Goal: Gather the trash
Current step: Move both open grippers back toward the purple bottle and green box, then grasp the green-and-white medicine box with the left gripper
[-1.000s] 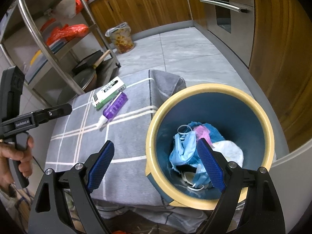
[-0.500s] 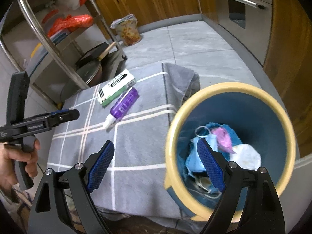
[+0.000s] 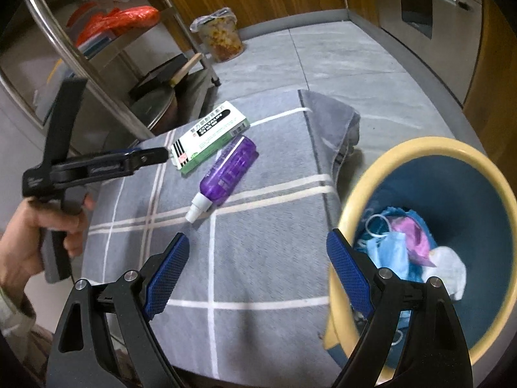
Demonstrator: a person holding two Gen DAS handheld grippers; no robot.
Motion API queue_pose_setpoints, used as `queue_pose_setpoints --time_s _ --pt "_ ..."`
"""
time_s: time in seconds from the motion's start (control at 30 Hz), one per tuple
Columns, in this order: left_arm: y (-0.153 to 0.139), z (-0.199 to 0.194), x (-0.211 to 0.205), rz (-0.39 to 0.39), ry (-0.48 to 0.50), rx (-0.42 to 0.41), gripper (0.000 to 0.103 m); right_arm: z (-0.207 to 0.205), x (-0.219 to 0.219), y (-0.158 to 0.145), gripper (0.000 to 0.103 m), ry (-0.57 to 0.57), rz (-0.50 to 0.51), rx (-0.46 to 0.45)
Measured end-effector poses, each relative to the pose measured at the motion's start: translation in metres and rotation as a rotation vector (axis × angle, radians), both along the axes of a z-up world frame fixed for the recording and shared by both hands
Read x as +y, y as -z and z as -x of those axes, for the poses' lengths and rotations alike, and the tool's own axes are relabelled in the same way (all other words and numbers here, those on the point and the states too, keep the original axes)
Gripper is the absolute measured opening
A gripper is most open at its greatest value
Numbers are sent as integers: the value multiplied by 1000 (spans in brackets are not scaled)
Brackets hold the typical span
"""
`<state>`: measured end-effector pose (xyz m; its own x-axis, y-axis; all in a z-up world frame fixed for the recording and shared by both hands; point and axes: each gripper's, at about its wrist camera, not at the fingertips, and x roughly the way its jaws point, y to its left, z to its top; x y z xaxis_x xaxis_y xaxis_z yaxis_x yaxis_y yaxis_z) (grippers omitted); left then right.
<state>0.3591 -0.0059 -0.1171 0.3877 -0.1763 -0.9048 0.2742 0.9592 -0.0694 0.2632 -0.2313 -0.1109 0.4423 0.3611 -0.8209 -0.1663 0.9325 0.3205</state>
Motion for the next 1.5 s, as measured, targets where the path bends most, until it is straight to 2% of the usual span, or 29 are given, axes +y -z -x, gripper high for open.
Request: queue_pose_setpoints --time_s 0.1,0.2,0.53,0.73,0.87,1.03,1.23,1.5 --pt "11 -14 -9 -92 83 -20 81 -4 7 6 87 -7 -2 11" --pt "21 -23 -18 -169 147 -43 82 -8 14 10 87 -14 0 18" --pt "47 -47 -24 -160 224 -10 83 -15 24 14 87 -16 2 32" --pt "50 -44 -29 -165 233 -44 85 -16 27 18 87 -15 10 40" --pt "52 -43 -28 -194 219 -75 79 -15 26 19 87 -15 7 43" --pt "52 -44 -29 -195 217 -86 80 -13 25 19 87 -15 5 44" --pt "55 -44 -34 -236 214 -103 80 -13 23 17 87 -5 -4 45" --pt "56 -53 -24 -170 172 -80 81 -15 23 18 87 -1 -6 47"
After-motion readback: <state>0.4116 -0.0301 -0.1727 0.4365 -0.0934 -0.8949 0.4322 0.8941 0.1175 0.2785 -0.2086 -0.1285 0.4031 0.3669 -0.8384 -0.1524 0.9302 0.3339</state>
